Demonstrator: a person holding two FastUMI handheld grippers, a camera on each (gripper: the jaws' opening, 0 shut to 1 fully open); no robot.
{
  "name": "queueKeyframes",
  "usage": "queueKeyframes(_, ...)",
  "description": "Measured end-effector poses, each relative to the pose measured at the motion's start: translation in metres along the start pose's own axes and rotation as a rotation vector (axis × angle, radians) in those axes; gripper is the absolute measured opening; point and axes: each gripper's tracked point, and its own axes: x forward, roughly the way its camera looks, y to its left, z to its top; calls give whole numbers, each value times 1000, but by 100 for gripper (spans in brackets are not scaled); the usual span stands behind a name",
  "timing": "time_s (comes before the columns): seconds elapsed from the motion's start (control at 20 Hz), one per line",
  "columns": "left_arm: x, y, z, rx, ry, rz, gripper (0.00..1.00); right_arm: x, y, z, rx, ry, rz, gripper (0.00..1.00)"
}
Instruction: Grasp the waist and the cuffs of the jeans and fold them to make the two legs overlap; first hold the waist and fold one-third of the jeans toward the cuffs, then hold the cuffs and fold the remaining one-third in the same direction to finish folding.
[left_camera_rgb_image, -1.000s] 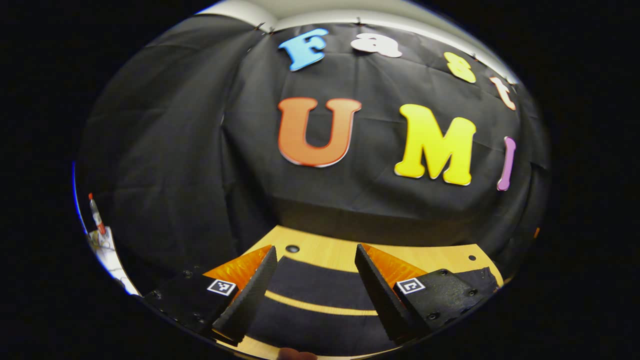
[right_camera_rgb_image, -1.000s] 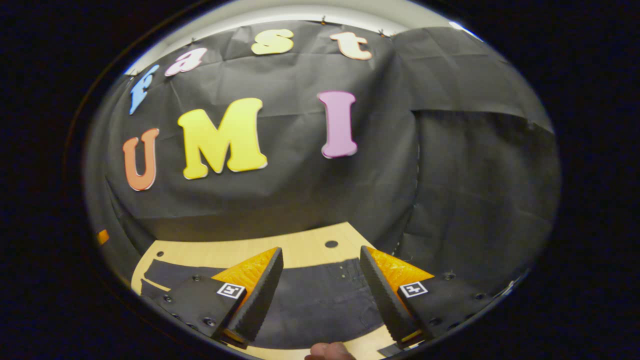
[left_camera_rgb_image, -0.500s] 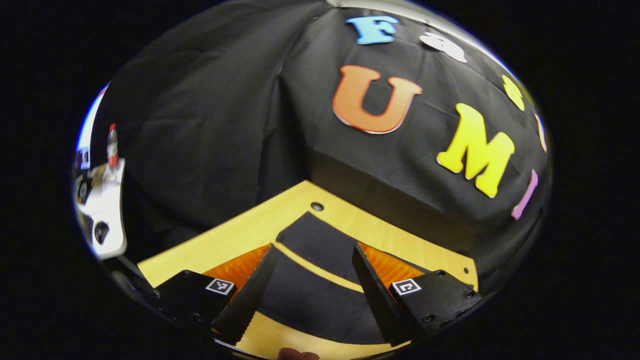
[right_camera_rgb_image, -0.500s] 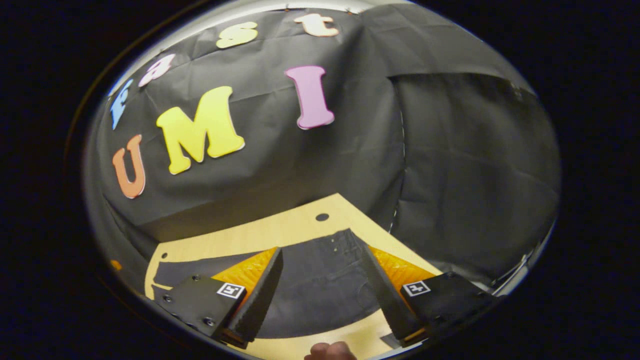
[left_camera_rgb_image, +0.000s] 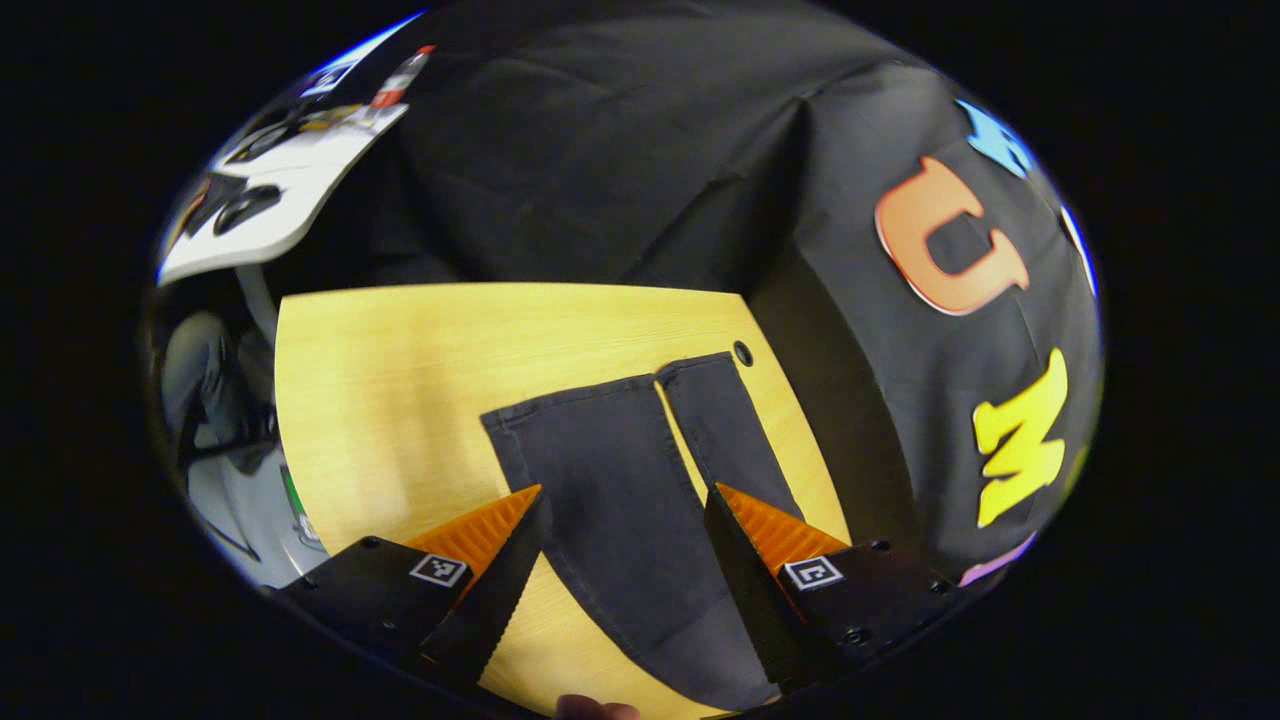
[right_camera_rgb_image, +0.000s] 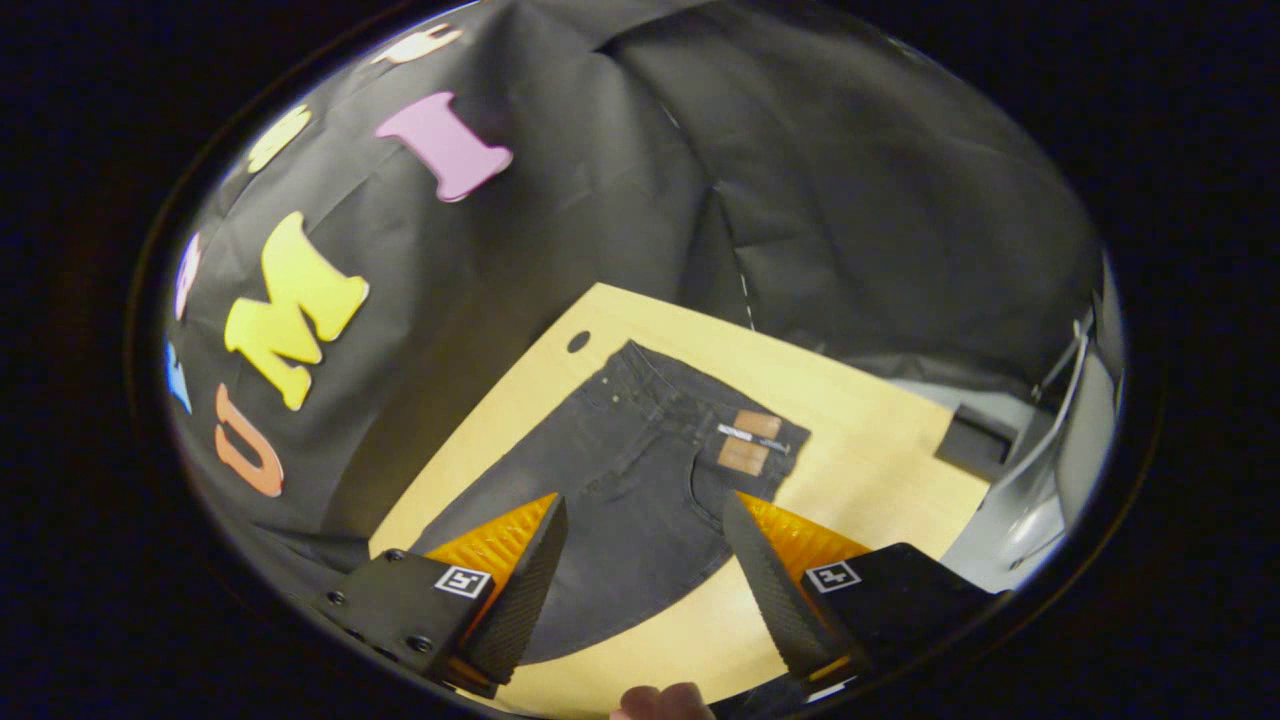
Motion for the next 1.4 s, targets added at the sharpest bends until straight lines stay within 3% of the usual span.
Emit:
queueKeyframes(0.2,18,13,-14,-143,75,23,100,22,-22,-23,148,103,-2,98)
queueKeyframes(0.35,28,24,-18,-183,109,51,99,40,-38,-36,204,162,-47,98)
queueKeyframes(0.9,56,48,-28,-221,151,200,99,81,-56,-39,325,206,-127,98)
queueKeyframes(1.25,69,40,-22,-211,147,195,97,102,-54,-34,339,192,-152,96)
queueKeyframes(1.3,72,37,-21,-212,152,192,97,105,-51,-32,337,192,-150,92)
queueKeyframes(1.4,78,29,-20,-219,155,167,97,112,-46,-30,335,195,-154,92)
